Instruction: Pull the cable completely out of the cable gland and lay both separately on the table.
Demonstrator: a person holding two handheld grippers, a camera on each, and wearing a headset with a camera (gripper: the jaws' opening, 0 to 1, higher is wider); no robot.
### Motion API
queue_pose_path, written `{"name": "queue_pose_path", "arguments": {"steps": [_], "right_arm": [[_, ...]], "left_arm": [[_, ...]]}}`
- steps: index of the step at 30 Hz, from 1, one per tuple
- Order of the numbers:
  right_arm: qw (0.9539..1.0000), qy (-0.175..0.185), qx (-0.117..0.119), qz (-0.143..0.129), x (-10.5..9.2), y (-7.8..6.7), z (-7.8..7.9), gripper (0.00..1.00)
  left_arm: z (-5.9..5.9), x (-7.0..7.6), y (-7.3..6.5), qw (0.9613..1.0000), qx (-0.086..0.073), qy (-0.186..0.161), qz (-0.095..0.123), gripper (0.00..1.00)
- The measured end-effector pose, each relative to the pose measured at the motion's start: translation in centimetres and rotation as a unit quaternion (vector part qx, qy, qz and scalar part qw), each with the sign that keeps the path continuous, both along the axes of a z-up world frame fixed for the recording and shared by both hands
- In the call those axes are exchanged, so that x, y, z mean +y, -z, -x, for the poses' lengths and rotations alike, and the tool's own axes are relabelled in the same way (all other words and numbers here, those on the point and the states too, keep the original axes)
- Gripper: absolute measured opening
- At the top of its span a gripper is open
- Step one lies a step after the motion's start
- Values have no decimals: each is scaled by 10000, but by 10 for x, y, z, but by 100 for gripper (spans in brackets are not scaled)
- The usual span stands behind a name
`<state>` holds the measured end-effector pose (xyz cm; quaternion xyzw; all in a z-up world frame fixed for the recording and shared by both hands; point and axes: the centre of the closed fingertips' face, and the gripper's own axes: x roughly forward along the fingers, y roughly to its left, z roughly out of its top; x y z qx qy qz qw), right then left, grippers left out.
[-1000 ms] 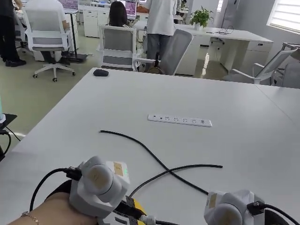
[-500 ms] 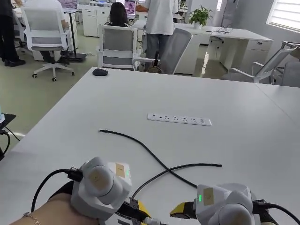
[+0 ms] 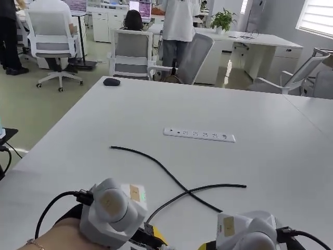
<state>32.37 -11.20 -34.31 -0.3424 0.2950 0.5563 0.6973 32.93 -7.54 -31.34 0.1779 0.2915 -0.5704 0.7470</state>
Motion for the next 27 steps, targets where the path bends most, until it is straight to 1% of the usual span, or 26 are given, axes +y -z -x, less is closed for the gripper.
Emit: {"name": "queue_pose_path", "arguments": {"steps": [2,3,5,6,9,10,13,14,16,17,18,20,22,25,26,27], "right_arm": [[9999,78,-14,101,-6,2,-3,2],[9998,158,12,157,-10,4,-4,2],[9987,429,182,207,-16,7,-6,2],[9984,484,203,218,-17,7,-7,3],[9977,566,215,320,-25,11,-10,3],[9969,627,193,431,-30,13,-11,3],[9951,772,194,587,-39,16,-14,3],[9931,931,205,686,-45,18,-17,4],[9898,1114,204,869,-56,21,-20,4],[9888,1165,208,912,-58,22,-20,4],[9842,1356,256,1113,-69,25,-22,4],[9803,1463,230,1306,-80,28,-24,5],[9772,1594,207,1387,-88,29,-26,5],[9754,1648,209,1449,-93,29,-26,7],[9754,1628,218,1467,-93,30,-26,8],[9764,1524,225,1510,-91,32,-23,11]], "left_arm": [[-1,2,1,10000,6,-37,-20,17],[-2,4,2,10000,38,-76,-44,17],[-1,5,4,9999,46,-71,-107,17],[-1,5,4,9999,58,-79,-100,17],[-1,5,4,9999,64,-84,-106,17],[-1,6,4,9999,57,-80,-124,17],[-1,7,5,9999,64,-82,-137,17],[-1,7,5,9998,60,-82,-146,17],[-1,8,5,9998,57,-88,-167,17],[-1,8,5,9998,58,-91,-170,17],[-2,9,6,9998,59,-100,-178,17],[-2,9,6,9998,63,-106,-182,17],[-2,9,5,9997,65,-121,-178,17],[-3,9,5,9997,54,-148,-169,17],[-3,9,5,9997,53,-153,-166,17],[-3,10,5,9997,43,-164,-185,17]]}}
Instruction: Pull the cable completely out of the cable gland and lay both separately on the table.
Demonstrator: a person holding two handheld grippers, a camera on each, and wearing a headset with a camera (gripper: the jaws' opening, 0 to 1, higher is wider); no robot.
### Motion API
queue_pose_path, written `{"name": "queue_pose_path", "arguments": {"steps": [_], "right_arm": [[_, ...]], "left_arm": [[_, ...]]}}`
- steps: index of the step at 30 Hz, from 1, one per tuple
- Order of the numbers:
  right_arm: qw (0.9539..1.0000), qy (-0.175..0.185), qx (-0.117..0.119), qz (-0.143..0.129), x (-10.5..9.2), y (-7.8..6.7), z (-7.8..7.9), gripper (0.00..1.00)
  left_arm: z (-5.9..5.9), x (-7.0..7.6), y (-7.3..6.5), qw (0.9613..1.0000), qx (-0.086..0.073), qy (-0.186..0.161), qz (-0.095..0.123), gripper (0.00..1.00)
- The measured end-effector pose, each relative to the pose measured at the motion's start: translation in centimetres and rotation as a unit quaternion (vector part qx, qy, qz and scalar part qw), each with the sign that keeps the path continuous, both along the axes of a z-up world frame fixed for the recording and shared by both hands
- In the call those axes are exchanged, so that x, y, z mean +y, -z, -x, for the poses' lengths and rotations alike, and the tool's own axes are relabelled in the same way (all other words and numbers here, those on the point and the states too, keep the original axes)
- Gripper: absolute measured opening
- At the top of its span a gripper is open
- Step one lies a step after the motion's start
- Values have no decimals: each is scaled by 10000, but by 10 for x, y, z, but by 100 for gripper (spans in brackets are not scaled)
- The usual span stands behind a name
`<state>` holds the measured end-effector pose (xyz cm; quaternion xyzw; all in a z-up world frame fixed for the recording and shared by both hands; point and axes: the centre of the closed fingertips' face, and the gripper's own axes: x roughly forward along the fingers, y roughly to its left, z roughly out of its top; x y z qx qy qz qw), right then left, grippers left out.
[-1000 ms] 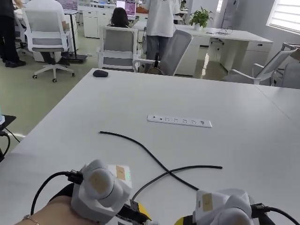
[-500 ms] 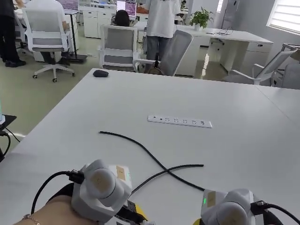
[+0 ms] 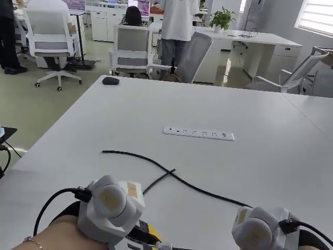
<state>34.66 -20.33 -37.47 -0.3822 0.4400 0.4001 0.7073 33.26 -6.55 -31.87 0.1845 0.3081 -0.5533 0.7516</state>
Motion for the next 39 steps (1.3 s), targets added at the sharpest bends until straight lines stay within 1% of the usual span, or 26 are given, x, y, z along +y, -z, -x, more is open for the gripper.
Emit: {"name": "queue_pose_path", "arguments": {"steps": [1,2,3,4,5,6,7,9,10,11,12,14,15,17,19,23,25,27,29,31,33,35,36,38,39], "right_arm": [[9999,-112,-9,24,2,1,1,17],[9999,-149,-19,-68,8,0,2,26],[9998,-162,-17,-132,11,0,2,33],[9991,-274,12,-336,22,-1,4,38],[9979,-445,27,-473,30,-3,6,40],[9953,-714,-30,-653,42,-8,8,40],[9933,-851,-98,-778,50,-11,9,40],[9865,-1180,-231,-1114,70,-22,13,39],[9810,-1347,-296,-1365,83,-29,16,39],[9775,-1436,-337,-1509,90,-34,18,39],[9727,-1553,-373,-1683,98,-39,21,40],[9682,-1621,-332,-1876,107,-44,25,42],[9665,-1692,-314,-1903,110,-45,28,41],[9648,-1778,-345,-1904,111,-47,30,36],[9640,-1801,-310,-1931,112,-47,32,32],[9647,-1775,-261,-1927,110,-46,32,14],[9647,-1738,-241,-1964,110,-47,31,8],[9644,-1713,-160,-2010,111,-47,34,3],[9653,-1683,-192,-1990,111,-47,33,3],[9660,-1640,-128,-1993,110,-45,33,2],[9708,-1592,-139,-1788,104,-40,30,2],[9758,-1550,-147,-1536,94,-33,28,2],[9780,-1485,-132,-1459,90,-30,26,2],[9803,-1422,-118,-1363,85,-27,24,2],[9828,-1325,-95,-1285,80,-25,22,2]], "left_arm": [[0,1,0,10000,-7,-1,-17,17],[1,1,1,10000,12,9,-26,17],[1,0,1,10000,18,14,-28,17],[2,0,1,10000,26,34,-39,17],[2,-1,2,10000,18,58,-56,17],[3,-2,3,9999,27,77,-69,17],[4,-2,3,9999,28,88,-70,17],[4,-2,2,9999,20,98,-57,17],[4,-3,2,9999,12,106,-45,17],[4,-3,1,9999,-1,117,-39,17],[4,-4,0,9999,-17,143,-21,17],[6,-6,-1,9999,-2,166,23,17],[6,-7,-2,9998,0,185,48,17],[8,-8,-3,9997,-2,218,78,17],[9,-10,-4,9996,12,242,124,17],[9,-10,-4,9996,0,272,105,17],[9,-10,-4,9996,-13,272,111,17],[8,-10,-5,9996,-27,244,144,17],[8,-10,-6,9996,-26,243,150,17],[9,-10,-5,9996,-22,256,141,17],[8,-9,-5,9996,-29,242,113,17],[7,-9,-5,9997,-2,213,149,17],[7,-9,-5,9997,3,202,140,17],[7,-8,-5,9998,7,185,123,17],[6,-7,-4,9998,8,176,122,17]]}}
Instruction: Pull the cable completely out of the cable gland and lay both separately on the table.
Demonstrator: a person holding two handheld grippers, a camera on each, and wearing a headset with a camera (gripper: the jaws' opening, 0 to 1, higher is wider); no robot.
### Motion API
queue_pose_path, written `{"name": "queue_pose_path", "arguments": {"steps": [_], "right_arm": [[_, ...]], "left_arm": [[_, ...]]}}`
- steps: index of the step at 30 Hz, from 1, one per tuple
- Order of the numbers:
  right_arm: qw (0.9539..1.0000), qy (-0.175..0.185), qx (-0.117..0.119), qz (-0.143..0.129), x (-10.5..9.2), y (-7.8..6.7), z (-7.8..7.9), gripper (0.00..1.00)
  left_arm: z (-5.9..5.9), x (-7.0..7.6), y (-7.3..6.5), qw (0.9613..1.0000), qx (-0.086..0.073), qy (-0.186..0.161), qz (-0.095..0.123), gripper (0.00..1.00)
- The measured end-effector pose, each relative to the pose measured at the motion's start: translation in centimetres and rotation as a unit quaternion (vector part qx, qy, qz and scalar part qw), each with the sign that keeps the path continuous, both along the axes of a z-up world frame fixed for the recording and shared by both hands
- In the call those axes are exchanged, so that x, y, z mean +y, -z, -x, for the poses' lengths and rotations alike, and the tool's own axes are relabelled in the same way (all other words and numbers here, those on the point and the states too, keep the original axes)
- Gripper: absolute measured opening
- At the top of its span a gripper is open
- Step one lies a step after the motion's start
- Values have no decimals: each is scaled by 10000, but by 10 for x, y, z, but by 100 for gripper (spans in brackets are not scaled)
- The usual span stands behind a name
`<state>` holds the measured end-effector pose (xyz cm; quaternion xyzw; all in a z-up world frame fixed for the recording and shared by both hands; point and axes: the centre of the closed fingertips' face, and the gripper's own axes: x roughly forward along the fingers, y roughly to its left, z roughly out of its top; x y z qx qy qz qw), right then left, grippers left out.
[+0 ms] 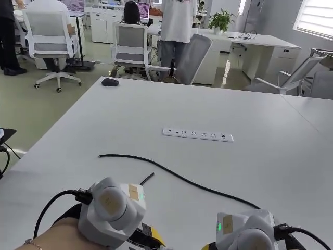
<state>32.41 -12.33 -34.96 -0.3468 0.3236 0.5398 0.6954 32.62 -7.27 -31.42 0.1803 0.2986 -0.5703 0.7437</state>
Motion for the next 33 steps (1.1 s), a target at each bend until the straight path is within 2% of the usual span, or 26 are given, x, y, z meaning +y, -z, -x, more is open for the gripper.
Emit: {"name": "queue_pose_path", "arguments": {"steps": [3,9,11,13,14,17,19,20,21,24,26,27,29,30,31,33], "right_arm": [[9999,116,7,112,-7,3,-3,3],[9960,643,78,619,-33,15,-12,3],[9905,986,104,956,-51,21,-16,4],[9849,1029,39,1394,-70,26,-19,4],[9832,1095,51,1459,-74,27,-19,4],[9839,1200,105,1322,-74,27,-20,5],[9844,1146,102,1333,-73,27,-19,6],[9848,1091,96,1346,-72,28,-18,9],[9854,1069,111,1323,-70,29,-17,16],[9881,1197,436,857,-55,27,-12,30],[9898,1172,552,597,-46,24,-9,32],[9925,1019,529,418,-39,21,-9,34],[9947,871,545,86,-24,13,-6,39],[9950,831,548,19,-20,12,-5,41],[9964,661,509,-178,-10,7,-4,40],[9975,434,434,-347,2,-1,0,38]], "left_arm": [[-1,1,0,10000,5,-33,-1,17],[-2,2,1,10000,4,-64,-23,17],[-2,2,1,10000,6,-67,-28,17],[-2,2,1,10000,4,-71,-25,17],[-2,2,1,10000,7,-74,-19,17],[-4,3,1,9999,-39,-101,-33,17],[-5,4,1,9999,-42,-117,-44,17],[-5,4,1,9999,-41,-125,-51,17],[-5,4,1,9999,-41,-128,-54,17],[-4,3,2,9999,-35,-99,-61,17],[-3,2,2,9999,-34,-72,-75,17],[-3,2,2,9999,-31,-67,-70,17],[-2,1,1,10000,-29,-52,-43,17],[-2,0,0,10000,-34,-39,-16,17],[-2,-1,-1,10000,-41,-29,-2,17],[1,-4,-2,10000,-43,31,40,17]]}}
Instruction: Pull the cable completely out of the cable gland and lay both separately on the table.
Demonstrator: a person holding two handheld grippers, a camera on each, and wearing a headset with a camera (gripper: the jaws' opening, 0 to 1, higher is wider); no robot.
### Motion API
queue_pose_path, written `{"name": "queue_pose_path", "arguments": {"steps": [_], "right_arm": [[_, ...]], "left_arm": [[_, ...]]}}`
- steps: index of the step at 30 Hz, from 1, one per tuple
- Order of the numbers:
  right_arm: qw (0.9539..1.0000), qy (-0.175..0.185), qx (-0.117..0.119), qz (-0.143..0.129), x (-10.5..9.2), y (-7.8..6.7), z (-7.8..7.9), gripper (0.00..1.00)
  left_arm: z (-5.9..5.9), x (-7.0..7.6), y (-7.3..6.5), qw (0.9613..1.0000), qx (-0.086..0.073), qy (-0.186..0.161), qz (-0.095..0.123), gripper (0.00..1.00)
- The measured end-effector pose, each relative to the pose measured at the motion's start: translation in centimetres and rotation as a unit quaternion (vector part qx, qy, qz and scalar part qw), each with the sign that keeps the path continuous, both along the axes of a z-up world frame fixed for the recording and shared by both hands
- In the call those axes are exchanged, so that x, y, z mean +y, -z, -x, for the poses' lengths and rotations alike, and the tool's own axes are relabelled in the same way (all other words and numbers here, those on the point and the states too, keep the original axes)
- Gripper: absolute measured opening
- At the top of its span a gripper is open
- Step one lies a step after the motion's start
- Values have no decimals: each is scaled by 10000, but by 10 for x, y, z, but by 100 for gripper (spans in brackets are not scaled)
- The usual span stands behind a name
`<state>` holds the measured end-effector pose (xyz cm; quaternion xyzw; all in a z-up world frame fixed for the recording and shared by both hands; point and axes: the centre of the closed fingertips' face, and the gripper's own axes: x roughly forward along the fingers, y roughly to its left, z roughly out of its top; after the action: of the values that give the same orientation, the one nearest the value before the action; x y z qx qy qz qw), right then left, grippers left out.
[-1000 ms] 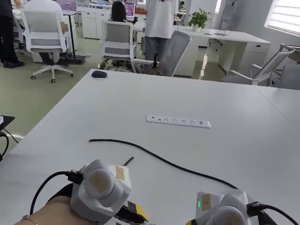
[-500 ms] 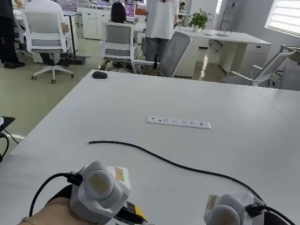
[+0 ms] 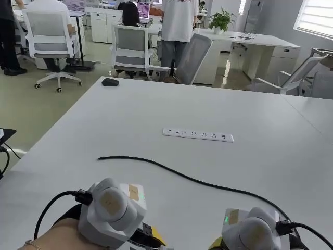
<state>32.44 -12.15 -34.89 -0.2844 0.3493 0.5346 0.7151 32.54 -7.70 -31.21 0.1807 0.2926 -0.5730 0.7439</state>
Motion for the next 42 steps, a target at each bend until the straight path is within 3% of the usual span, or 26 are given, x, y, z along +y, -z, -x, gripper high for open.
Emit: {"name": "queue_pose_path", "arguments": {"steps": [2,5,6,12,13,14,16,25,38,42], "right_arm": [[9992,-313,-181,-188,13,-7,3,38],[9984,-170,104,-530,25,-15,10,34],[9977,-176,89,-654,28,-18,9,32],[9984,-224,-47,-519,25,-17,8,16],[9981,-249,26,-559,26,-17,10,10],[9973,-223,259,-652,29,-17,18,4],[9983,-292,98,-494,26,-15,15,3],[9998,-136,87,81,5,1,10,3],[9992,79,138,363,-11,9,5,3],[9978,174,140,629,-22,16,3,3]], "left_arm": [[4,-3,0,9999,-27,103,-5,17],[7,-4,3,9998,-47,193,-50,17],[8,-4,3,9997,-22,227,-62,17],[9,-7,1,9996,-43,290,-10,17],[8,-8,0,9996,-76,274,18,17],[8,-7,0,9996,-72,261,23,17],[6,-6,0,9997,-58,229,10,17],[3,-1,4,9997,-90,176,-131,17],[0,1,3,9998,-98,89,-120,17],[0,1,4,9998,-104,83,-144,17]]}}
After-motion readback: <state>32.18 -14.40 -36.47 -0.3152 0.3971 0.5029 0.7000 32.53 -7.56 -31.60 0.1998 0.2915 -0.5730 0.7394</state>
